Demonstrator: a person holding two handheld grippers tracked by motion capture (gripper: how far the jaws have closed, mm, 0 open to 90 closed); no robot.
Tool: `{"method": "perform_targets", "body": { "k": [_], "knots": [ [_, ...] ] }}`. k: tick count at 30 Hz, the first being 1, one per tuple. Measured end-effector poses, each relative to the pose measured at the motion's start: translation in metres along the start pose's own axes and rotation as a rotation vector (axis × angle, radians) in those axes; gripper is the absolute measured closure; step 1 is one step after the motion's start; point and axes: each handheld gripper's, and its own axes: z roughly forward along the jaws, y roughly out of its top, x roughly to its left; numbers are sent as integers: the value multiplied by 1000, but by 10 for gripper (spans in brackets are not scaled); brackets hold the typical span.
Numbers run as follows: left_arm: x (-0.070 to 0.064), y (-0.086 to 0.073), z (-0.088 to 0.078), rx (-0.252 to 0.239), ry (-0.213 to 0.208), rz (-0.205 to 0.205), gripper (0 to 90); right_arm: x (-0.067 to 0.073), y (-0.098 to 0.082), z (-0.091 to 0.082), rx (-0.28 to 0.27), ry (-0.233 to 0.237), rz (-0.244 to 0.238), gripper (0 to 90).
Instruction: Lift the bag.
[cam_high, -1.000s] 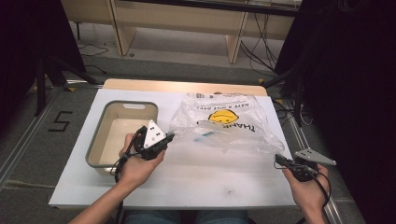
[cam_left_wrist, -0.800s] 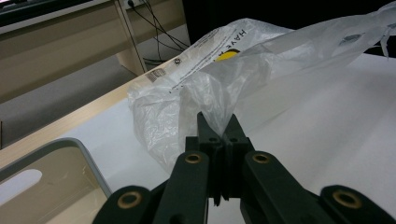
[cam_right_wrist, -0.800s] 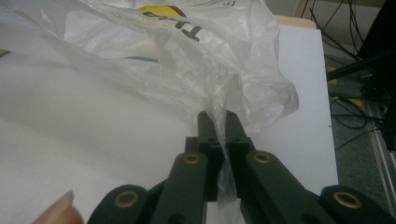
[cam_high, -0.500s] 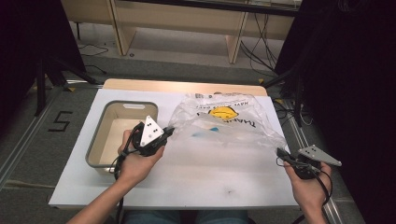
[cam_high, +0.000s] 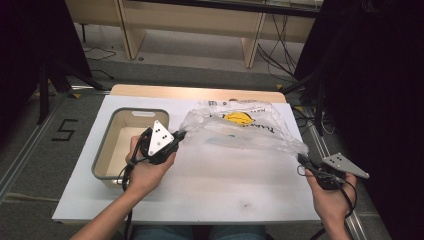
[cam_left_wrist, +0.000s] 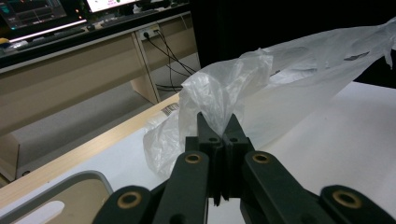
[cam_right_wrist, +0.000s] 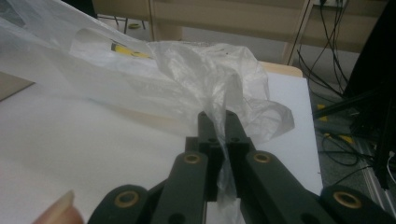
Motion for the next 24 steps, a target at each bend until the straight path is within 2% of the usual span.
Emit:
{"method": "perform_targets", "body": {
  "k": [12,24],
  "knots": [
    [1,-3,3,-31,22,3,891,-2,2,1,-9,2,3,897],
    [2,4,-1,-70,30,-3,891,-2,6,-2,-30,-11,1,896]
  ]
}}
